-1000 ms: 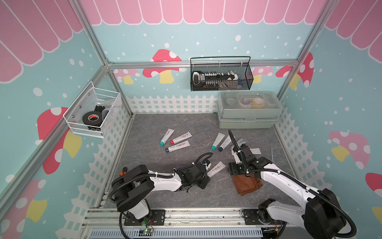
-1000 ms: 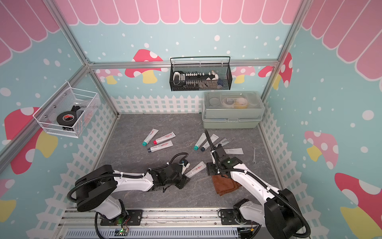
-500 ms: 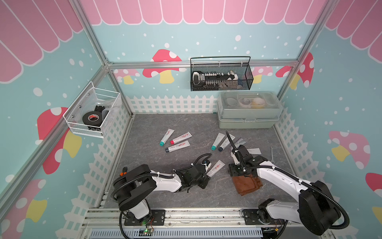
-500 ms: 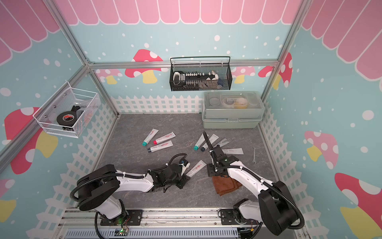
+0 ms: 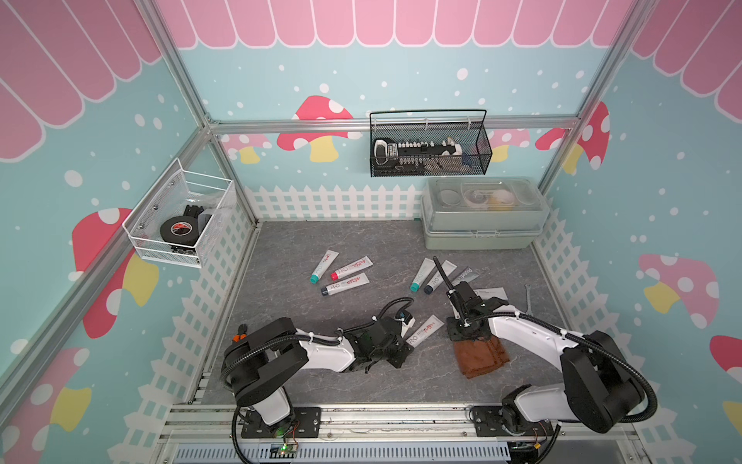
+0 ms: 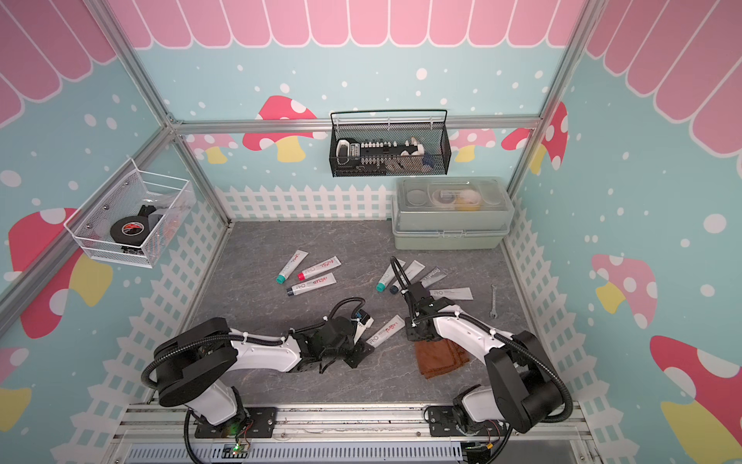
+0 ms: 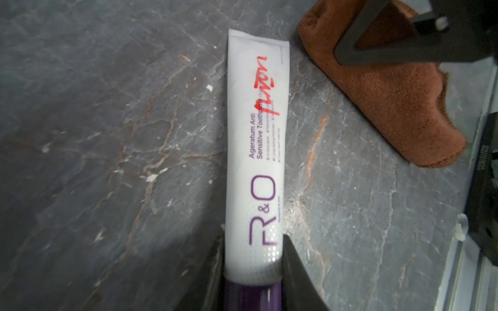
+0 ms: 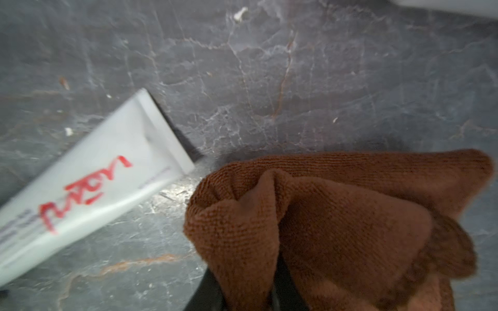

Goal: Wipe the surface of the toothpaste tube
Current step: Pick up the cleaning item at the center of the board, then wipe the dirt from the toothpaste tube.

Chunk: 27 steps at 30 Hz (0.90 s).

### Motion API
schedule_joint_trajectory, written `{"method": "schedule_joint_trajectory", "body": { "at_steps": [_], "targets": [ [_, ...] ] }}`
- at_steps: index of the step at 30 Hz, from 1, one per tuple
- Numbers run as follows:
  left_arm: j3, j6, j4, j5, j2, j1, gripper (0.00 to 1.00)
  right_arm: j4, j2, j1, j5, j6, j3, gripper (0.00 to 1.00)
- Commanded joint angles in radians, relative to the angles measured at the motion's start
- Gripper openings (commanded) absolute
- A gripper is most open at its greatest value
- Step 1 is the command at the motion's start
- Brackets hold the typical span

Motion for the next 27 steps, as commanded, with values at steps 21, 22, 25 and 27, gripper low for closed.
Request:
{"method": "schedule_joint_trajectory", "body": {
  "at_steps": [21, 22, 25, 27],
  "targets": [
    [0.013, 0.009, -0.052, 0.03, 0.045, -0.024, 0.28, -0.024, 0.192, 0.0, -0.093, -0.055, 0.081, 0.1],
    [0.005, 0.007, -0.048, 0.027, 0.037, -0.024, 0.28, -0.039, 0.195, -0.001, -0.038, -0.051, 0.08, 0.1],
    [-0.007, 0.006, -0.046, 0.021, 0.02, -0.023, 0.28, -0.047, 0.193, -0.004, 0.035, -0.032, 0.084, 0.1],
    [-0.009, 0.004, -0.043, 0.026, 0.019, -0.023, 0.28, -0.05, 0.188, -0.005, 0.077, -0.026, 0.09, 0.1]
  ]
}}
